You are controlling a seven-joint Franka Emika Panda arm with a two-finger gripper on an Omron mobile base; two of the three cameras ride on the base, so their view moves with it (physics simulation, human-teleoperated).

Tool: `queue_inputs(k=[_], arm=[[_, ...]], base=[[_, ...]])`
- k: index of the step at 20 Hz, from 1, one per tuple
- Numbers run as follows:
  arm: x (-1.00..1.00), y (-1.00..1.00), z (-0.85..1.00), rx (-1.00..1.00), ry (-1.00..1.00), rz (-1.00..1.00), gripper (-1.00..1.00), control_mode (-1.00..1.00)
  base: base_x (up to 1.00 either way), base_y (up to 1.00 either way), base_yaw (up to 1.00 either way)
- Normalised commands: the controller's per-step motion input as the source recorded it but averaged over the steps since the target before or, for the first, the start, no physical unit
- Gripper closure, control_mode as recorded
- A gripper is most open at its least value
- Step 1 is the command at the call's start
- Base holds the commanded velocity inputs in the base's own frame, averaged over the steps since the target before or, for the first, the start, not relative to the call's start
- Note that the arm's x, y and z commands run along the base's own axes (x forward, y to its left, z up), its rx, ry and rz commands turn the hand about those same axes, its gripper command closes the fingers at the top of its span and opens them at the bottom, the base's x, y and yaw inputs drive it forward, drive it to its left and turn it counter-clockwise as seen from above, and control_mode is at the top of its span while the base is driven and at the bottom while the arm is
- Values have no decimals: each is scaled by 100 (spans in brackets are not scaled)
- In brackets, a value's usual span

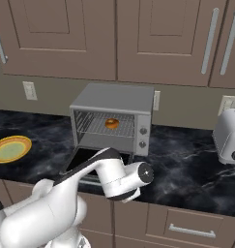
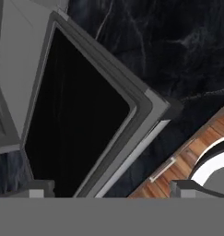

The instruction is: Pick up the bagel from the plate, place it on the toaster oven rack, close the door, and set the timer.

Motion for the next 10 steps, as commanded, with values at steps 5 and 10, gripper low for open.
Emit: queue_inputs(k=[5, 10], arm=[[0, 13, 0, 0, 6, -13, -100, -100], [5, 17, 0, 0, 1, -11, -100, -100]], base=[[0, 0, 0], [0, 0, 0]])
